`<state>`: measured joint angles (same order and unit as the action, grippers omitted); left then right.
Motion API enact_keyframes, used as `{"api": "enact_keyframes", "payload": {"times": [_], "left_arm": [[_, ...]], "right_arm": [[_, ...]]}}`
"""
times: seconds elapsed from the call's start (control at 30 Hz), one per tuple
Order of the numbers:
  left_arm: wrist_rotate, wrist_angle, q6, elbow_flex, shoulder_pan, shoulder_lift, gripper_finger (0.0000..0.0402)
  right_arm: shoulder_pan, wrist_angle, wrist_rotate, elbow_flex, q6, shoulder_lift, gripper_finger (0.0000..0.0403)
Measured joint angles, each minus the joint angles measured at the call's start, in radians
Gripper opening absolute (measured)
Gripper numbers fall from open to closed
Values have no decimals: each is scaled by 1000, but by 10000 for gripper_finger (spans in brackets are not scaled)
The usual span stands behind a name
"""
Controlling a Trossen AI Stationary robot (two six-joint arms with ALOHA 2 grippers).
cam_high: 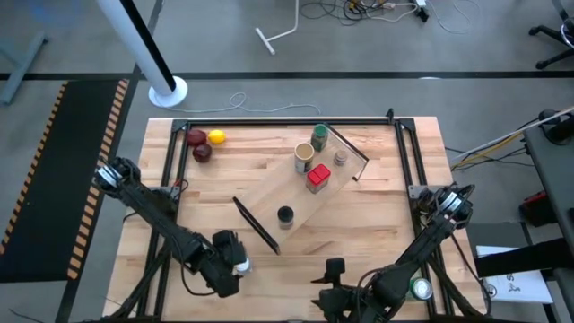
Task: Shelf spices
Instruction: Put the white seasoning bottle on the shelf
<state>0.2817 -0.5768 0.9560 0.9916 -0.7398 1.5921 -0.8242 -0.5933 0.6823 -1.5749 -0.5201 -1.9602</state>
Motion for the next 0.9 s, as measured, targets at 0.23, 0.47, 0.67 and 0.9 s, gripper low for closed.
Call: {"api": "enact_keyframes", "payload": {"times": [0.23,0.47,0.67,0.9], "left_arm": [[7,5,-41,0,22,0,307],[7,20,-61,0,27,0,282],[2,53,-75,1,36,38,263],[-80,128,-106,15,58,117,250]], "right_arm": [[0,0,0,0,0,0,224],[0,-1,0,0,0,0,216],[0,-1,0,0,0,0,208],[0,-1,0,1,0,0,217]]}}
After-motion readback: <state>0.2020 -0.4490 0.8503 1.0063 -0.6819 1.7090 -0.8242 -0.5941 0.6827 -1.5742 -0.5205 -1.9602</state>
